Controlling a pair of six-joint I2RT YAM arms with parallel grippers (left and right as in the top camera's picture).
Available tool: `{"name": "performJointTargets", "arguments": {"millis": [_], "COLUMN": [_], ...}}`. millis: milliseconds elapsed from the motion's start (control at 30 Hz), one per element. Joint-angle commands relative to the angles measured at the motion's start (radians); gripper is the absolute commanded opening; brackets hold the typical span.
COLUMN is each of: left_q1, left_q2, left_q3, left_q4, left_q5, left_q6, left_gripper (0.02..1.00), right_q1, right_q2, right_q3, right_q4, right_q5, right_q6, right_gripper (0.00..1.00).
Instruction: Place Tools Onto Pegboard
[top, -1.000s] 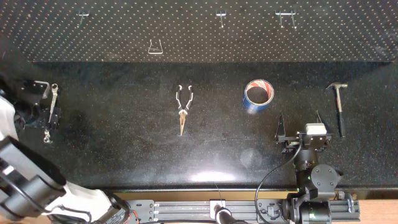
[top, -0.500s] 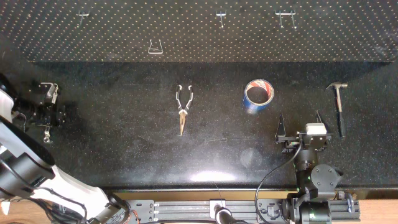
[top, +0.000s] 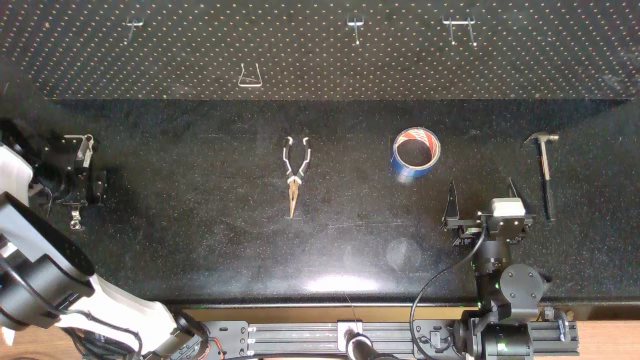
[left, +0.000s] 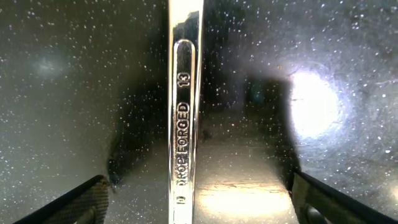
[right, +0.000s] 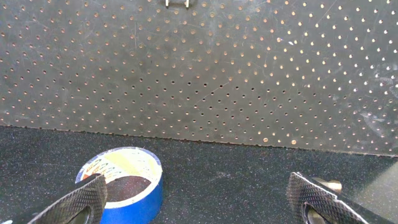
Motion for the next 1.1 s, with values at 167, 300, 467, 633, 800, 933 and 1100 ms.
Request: {"name": "performJointTargets", "arguments": {"millis": [167,300,467,633,800,933,1100], "left_q1": [-0.003,-0.003,-0.023,-0.187,-0.484,-0.501,-0.5], "left_q2": [-0.004,-0.004,-0.169,-0.866,-1.28,-1.056,-0.891], "left_q3": [-0.087,-0.087,-0.1,-0.553,-0.828,-0.827,-0.787], "left_q4": [0.042,0.051,0.05,0.231,0.675,1.012,1.08], "left_q5": [0.007,0.007,0.011,0.013,0.084,0.106,0.106], "left_q6": [-0.043,-0.078,-0.13,-0.385,-0.68,-0.706,-0.709], "left_gripper": [0.314,0.029,0.029,0.027,0.029,0.029,0.027], "right_q1": [-0.006,-0.006,-0.006,-0.006,-0.006,-0.006,-0.006], "right_q2": [-0.006,-0.006,-0.006,-0.006,-0.006,-0.006,-0.006], "right_q3": [-0.003,-0.003,-0.003,-0.003,-0.003,-0.003,-0.003], "right_q4": [-0.005,-0.005,-0.005,-0.005,-0.005,-0.005,-0.005], "right_q5": [0.005,0.005,0.005,0.005,0.005,0.005,0.005], "right_q6": [-0.006,-0.006,-0.006,-0.006,-0.006,-0.006,-0.006], "right_gripper": [0.947,0.947,0.947,0.947,0.947,0.941,0.947]}}
